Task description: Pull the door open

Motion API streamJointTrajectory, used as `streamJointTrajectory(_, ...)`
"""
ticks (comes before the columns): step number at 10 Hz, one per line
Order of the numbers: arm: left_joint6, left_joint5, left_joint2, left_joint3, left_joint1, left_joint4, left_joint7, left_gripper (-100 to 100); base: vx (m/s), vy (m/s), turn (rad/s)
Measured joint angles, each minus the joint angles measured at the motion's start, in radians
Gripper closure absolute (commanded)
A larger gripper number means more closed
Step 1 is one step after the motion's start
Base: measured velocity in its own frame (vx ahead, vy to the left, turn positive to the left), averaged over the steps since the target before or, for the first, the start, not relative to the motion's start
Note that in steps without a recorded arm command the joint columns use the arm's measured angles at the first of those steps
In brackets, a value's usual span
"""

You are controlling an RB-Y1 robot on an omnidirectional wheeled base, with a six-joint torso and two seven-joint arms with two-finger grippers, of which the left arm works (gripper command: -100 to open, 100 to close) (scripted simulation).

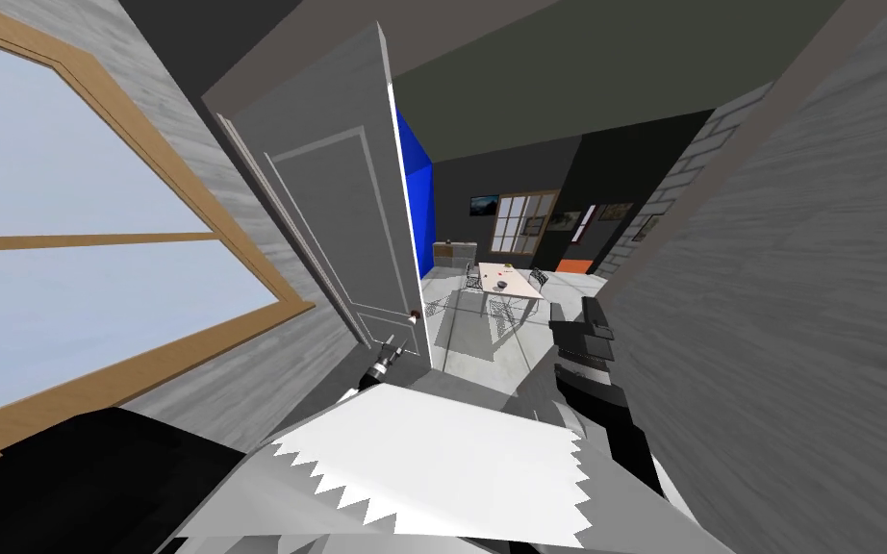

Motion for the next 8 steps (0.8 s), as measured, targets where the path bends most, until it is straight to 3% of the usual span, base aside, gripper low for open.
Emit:
streamJointTrajectory(4,-0.021,0.020,0.015,0.031,-0.007,0.044,-0.001,-100,0.140,-0.036,-0.106)
streamJointTrajectory(7,-0.053,0.040,0.029,0.061,-0.015,0.099,-0.007,-100,0.151,-0.024,-0.132)
streamJointTrajectory(8,-0.052,0.041,0.029,0.062,-0.016,0.099,-0.006,100,-0.008,0.007,0.037)
